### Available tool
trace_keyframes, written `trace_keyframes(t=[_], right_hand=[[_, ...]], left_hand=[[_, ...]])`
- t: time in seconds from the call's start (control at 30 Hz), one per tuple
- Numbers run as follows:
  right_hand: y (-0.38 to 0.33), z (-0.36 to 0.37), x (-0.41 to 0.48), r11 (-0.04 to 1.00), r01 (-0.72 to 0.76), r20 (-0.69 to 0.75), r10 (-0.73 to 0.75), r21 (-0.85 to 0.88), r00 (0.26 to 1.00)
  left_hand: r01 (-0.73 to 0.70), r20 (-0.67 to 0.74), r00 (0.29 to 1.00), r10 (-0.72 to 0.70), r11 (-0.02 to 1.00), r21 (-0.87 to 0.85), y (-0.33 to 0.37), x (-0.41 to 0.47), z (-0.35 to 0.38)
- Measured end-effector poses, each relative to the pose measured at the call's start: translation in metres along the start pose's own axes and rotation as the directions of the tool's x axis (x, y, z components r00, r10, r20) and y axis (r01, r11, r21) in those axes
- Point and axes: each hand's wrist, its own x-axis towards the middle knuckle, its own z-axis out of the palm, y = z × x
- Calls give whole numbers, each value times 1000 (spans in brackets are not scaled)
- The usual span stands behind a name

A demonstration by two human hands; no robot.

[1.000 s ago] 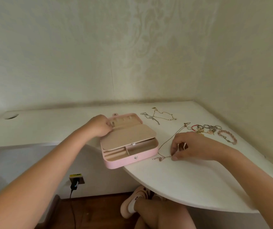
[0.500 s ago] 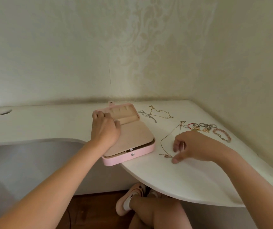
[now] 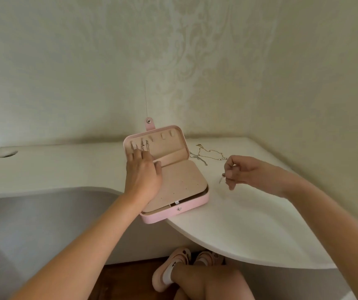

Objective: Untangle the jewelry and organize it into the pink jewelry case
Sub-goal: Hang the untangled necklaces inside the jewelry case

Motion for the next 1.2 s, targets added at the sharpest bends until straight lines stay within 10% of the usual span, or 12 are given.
trace_keyframes(t=[0.1, 0.37, 0.8, 1.2], right_hand=[[-18, -11, 9, 978, -121, 153, 95, 170, 984], [-70, -30, 35, 965, -127, 367, 206, -229, 907], [-138, -56, 50, 849, -34, 196, 160, -527, 967], [-158, -59, 71, 963, 248, 10, -249, -107, 969]], left_hand=[[-13, -5, 1000, 13, 1000, -16, 0, -1, -1], [-57, -118, 992, 50, 996, -63, -1, -7, -4], [-98, 14, 995, 97, 994, 55, 3, 2, 3], [-175, 45, 984, 171, 976, 127, 11, 2, 0]])
